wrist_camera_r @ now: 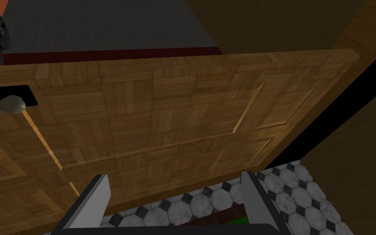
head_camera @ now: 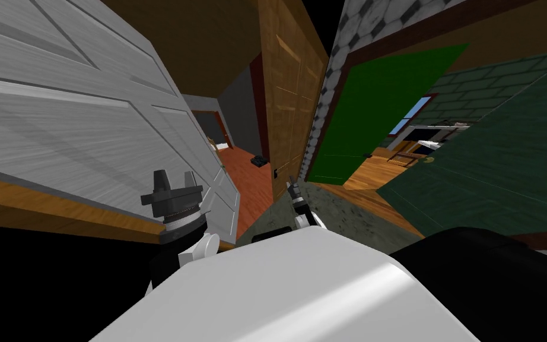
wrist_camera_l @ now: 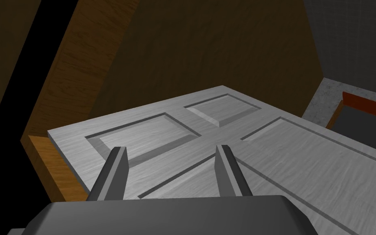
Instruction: Push the door open
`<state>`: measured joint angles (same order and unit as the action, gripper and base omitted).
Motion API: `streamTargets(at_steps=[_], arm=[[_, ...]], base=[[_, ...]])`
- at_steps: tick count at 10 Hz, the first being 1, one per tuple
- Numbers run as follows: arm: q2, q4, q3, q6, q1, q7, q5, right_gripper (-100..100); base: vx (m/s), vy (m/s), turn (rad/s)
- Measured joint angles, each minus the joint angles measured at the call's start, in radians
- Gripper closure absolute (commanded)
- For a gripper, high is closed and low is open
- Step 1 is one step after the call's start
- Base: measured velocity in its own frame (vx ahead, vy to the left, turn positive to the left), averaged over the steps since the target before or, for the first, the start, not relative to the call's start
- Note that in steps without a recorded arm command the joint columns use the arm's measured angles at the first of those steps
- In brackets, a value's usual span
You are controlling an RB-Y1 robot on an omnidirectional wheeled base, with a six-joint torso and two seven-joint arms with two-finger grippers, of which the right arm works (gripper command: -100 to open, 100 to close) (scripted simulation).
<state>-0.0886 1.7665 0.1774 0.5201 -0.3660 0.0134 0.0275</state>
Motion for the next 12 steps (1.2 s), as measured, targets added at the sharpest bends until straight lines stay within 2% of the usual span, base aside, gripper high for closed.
streamTargets(at_steps=[2,4,8,10,11,12], arm=[[-0.007,-0.038,0.011,0.012,0.003,0.004,-0.002,-100],[-0.004,-0.099,0.023,0.03,0.021,0.003,-0.007,-100],[-0.01,-0.184,0.046,0.057,0.034,0.007,-0.014,-100],[-0.012,-0.236,0.055,0.072,0.049,0.011,-0.016,-100],[-0.011,-0.248,0.064,0.076,0.045,0.01,-0.019,-100],[-0.012,-0.282,0.069,0.089,0.052,0.01,-0.02,-100]], base=[[0.078,-0.09,0.092],[0.075,-0.099,0.105],[0.078,-0.095,0.101],[0.071,-0.115,0.098],[0.059,-0.104,0.098],[0.076,-0.095,0.102]])
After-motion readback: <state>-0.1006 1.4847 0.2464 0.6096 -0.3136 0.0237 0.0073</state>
